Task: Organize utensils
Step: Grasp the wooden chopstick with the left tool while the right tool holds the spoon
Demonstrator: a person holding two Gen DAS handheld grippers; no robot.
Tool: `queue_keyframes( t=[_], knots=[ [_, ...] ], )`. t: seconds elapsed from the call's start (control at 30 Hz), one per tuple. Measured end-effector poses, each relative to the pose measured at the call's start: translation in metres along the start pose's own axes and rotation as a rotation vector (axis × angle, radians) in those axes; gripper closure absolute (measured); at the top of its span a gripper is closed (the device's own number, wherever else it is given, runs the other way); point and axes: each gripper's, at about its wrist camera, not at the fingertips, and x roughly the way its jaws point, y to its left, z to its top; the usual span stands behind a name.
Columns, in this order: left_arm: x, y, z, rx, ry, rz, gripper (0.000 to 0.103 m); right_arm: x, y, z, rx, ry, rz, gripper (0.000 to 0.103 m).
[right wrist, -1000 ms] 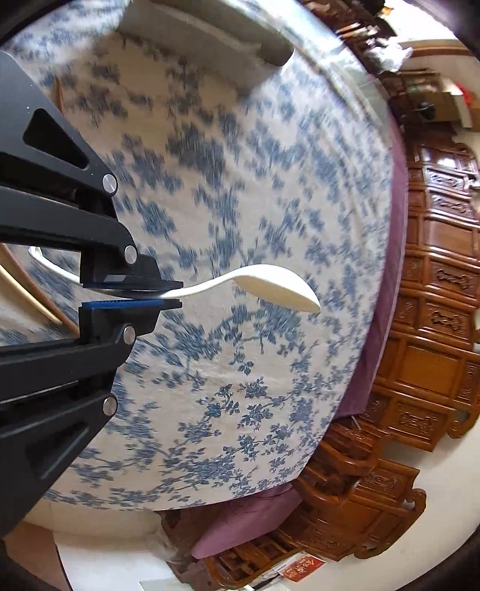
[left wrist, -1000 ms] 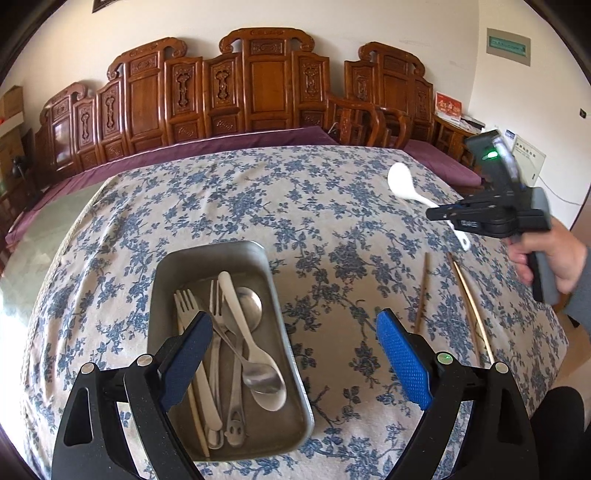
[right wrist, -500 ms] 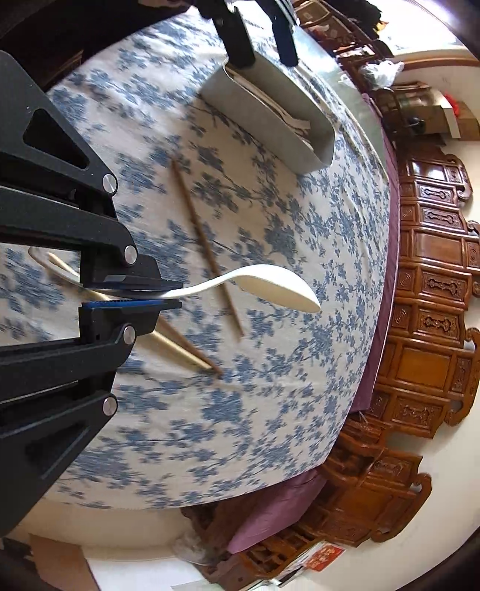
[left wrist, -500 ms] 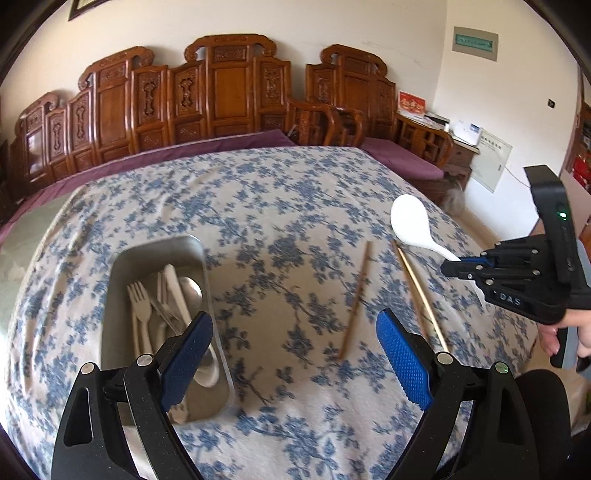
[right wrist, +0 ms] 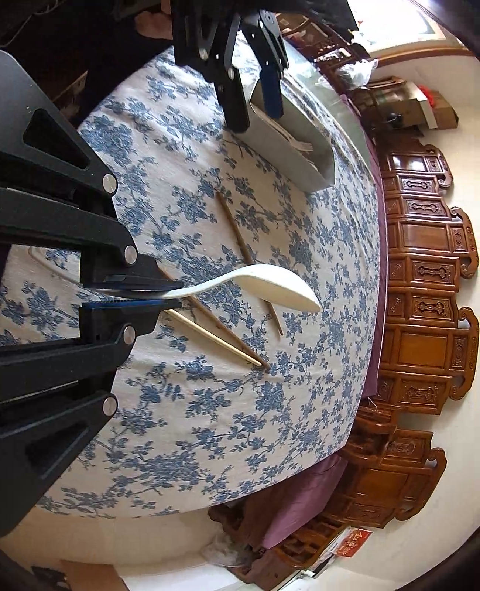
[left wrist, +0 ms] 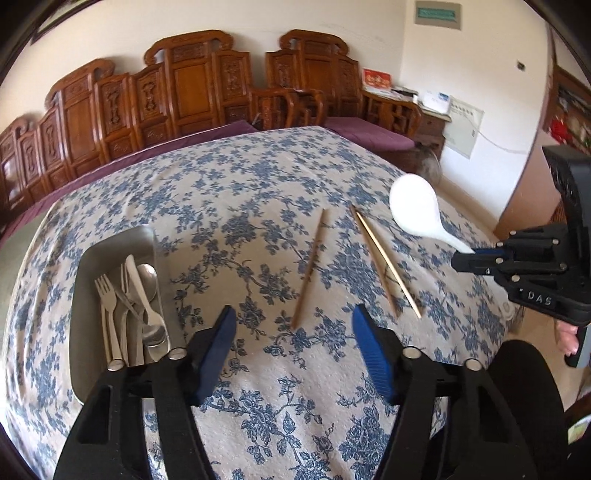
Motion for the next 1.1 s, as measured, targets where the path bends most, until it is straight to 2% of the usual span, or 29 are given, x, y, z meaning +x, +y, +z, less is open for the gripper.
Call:
queue_keyframes(
  t=[0.13,0.2,0.27,0.47,0.53,0.6,0.8,0.93,1.03,1.1],
  knots=[
    [0.006,-0.006,0.002,0.046,0.014,0.009,0.052,0.000,-0.004,-0.005,0.012,-0.004,0.008,0.098],
    [0.017,-0.007,0.004,0.050,0.041,0.009,0.058,0.001,-0.006,-0.007,0.017,-0.002,0.010,0.098],
    [0.030,-0.007,0.008,0.057,0.065,0.008,0.060,0.003,-0.009,-0.007,0.020,0.001,0.010,0.098],
    [0.072,-0.001,0.018,0.044,0.145,-0.028,0.071,0.010,-0.017,-0.010,0.035,0.014,0.014,0.098],
    [0.086,0.000,0.022,0.038,0.170,-0.035,0.071,0.012,-0.020,-0.011,0.042,0.019,0.016,0.098],
    [0.101,0.001,0.026,0.028,0.195,-0.057,0.077,0.013,-0.022,-0.012,0.043,0.022,0.014,0.098],
    [0.134,-0.004,0.032,0.034,0.241,-0.072,0.081,0.014,-0.030,-0.012,0.066,0.023,0.017,0.098],
    [0.144,-0.009,0.035,0.049,0.247,-0.048,0.085,0.016,-0.033,-0.012,0.073,0.025,0.019,0.098],
    [0.146,-0.010,0.036,0.057,0.259,-0.022,0.098,0.017,-0.032,-0.013,0.068,0.029,0.019,0.098],
    [0.145,-0.009,0.036,0.054,0.268,-0.016,0.099,0.017,-0.029,-0.013,0.060,0.030,0.020,0.098]
  ],
)
